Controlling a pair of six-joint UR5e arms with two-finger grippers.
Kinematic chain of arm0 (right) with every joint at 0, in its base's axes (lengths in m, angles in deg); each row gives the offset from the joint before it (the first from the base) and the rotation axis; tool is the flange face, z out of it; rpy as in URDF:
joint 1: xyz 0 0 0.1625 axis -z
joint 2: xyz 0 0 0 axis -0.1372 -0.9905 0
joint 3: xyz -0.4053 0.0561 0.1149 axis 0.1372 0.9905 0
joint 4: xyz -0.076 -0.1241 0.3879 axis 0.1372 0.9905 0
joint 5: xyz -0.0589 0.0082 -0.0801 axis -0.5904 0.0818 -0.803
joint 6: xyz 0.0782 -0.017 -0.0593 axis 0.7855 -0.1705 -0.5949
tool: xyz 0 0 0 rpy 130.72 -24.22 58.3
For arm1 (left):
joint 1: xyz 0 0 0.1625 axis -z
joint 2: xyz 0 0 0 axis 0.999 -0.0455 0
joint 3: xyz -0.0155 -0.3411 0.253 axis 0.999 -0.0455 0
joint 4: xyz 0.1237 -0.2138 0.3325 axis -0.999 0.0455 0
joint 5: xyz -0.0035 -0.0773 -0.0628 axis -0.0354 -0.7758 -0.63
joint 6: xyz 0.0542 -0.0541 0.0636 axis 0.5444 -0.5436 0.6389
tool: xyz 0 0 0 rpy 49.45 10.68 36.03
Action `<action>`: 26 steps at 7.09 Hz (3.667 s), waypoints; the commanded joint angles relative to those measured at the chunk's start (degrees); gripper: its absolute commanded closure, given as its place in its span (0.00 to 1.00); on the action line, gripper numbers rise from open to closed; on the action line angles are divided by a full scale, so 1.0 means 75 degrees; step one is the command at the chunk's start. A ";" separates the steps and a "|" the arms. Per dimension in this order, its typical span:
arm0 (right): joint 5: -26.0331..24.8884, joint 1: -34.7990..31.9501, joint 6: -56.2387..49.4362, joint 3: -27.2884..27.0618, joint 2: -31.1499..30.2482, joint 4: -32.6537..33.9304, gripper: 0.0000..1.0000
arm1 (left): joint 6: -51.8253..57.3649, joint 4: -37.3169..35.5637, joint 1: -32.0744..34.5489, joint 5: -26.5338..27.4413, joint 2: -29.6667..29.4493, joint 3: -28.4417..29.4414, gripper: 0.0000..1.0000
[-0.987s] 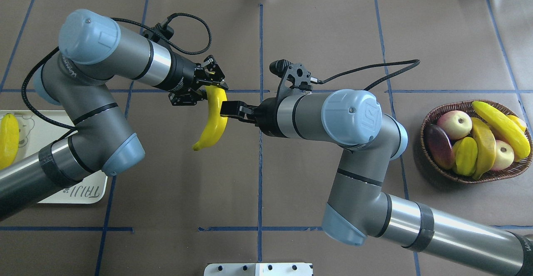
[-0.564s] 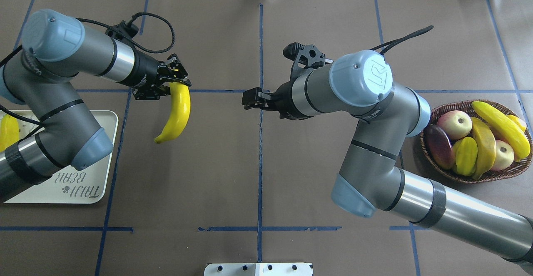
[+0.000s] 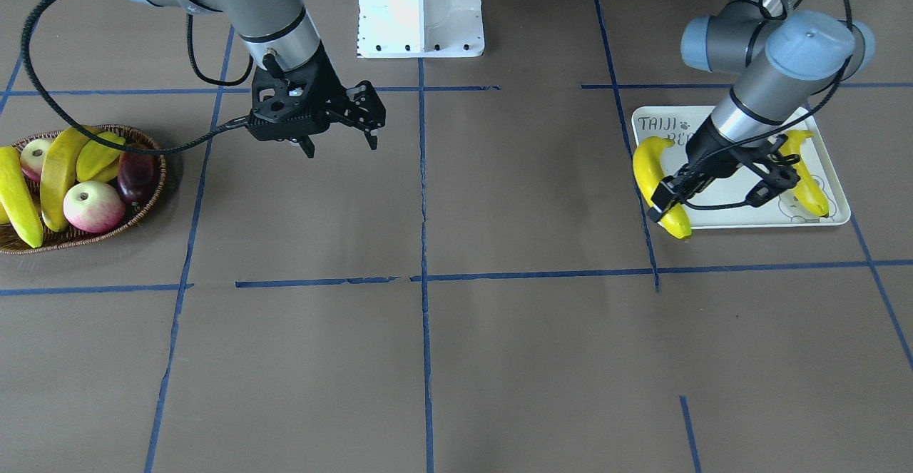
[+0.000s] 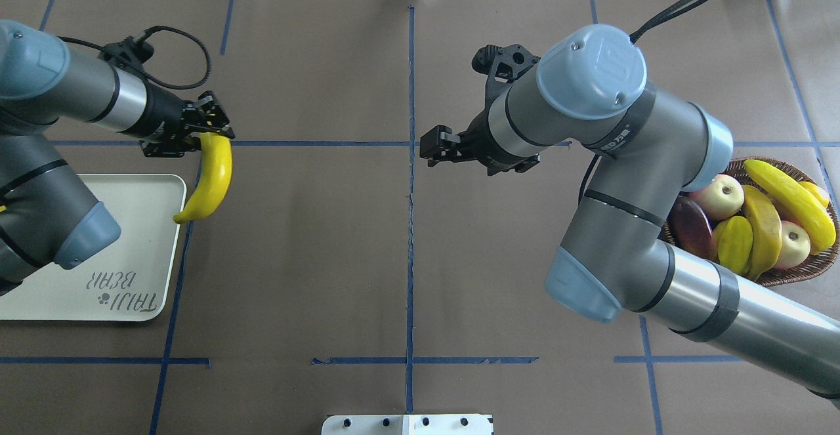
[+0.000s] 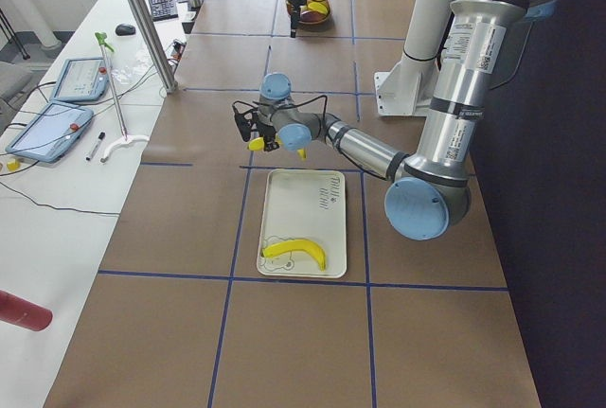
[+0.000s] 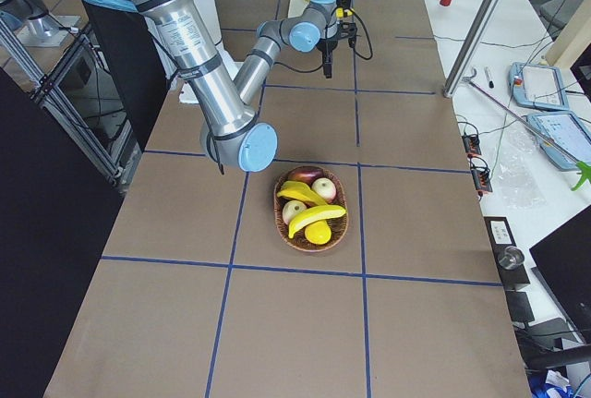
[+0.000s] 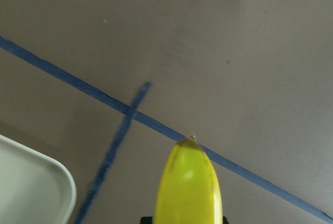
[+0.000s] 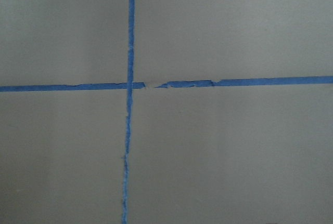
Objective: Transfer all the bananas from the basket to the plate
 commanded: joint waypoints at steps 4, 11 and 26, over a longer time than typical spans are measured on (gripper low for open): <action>0.0335 -0.0572 -0.1415 -0.0144 -0.0456 0.0433 0.00 | 0.0746 0.0970 0.0175 0.0817 0.1983 0.0339 0.97; 0.0335 -0.0548 -0.1415 -0.0121 -0.0467 0.0386 0.00 | 0.1682 0.1808 0.0151 0.0572 0.2009 0.1232 0.56; 0.1390 -0.2318 -0.4375 -0.1558 -0.4421 0.0375 0.00 | 0.2927 0.1128 0.1183 -0.1762 0.1236 -0.0408 0.00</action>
